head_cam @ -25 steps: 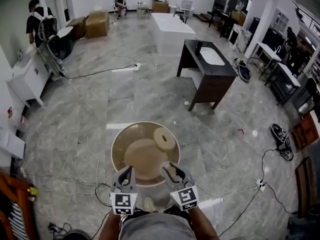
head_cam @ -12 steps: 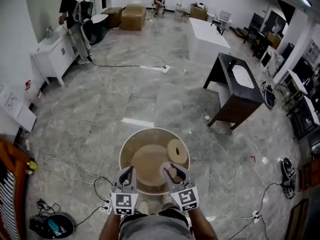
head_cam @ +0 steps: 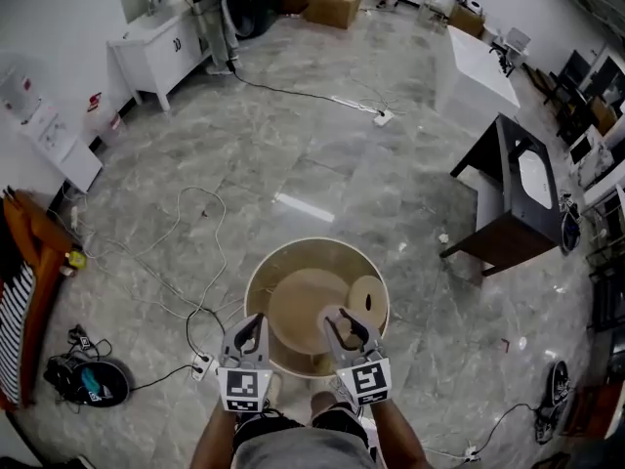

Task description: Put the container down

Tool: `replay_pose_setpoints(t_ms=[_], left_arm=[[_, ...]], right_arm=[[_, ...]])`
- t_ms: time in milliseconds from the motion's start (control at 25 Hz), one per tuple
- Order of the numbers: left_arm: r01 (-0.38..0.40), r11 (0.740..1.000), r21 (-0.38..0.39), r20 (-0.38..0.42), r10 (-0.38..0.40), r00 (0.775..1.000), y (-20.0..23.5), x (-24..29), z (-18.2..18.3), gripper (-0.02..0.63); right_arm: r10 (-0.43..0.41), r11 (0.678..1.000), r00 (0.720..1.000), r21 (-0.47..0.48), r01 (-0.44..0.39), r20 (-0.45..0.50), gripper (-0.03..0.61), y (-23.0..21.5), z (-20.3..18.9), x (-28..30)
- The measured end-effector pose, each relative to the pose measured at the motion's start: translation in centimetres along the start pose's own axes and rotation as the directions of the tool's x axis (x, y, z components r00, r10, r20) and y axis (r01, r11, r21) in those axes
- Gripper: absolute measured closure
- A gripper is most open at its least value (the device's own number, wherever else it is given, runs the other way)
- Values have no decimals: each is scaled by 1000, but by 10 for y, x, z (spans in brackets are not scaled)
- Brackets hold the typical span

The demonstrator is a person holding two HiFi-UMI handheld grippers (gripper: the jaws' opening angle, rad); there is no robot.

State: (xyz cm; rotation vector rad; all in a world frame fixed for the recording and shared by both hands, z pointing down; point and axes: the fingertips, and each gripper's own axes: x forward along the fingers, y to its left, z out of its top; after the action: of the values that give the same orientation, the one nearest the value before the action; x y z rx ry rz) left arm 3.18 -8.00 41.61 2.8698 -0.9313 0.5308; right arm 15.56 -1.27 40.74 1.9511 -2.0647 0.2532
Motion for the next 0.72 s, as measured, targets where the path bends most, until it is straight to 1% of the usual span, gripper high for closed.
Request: replay_pose_setpoints(t_ms=[200,360,480,720], left_arm=[[-51,999,-12,-36,51,998,17,33,-18,597],[-73,997,-34,-55,71,996,25,57,-33,597],[-83,996,-45,-66,80,995,28,76,-47,597],[-110,992,-68,-82,104,991,38,109,-75,597]], right_arm=[[54,999,998,-1,-54,-25,454,-10,-13,42],[88,996,995,2,-88,-44,454,-20,-25,69],[105,994,994,-4,-105,-36,454,-28,-40,89],[138,990,989,-3,-138,-57,454,-37,-76,126]])
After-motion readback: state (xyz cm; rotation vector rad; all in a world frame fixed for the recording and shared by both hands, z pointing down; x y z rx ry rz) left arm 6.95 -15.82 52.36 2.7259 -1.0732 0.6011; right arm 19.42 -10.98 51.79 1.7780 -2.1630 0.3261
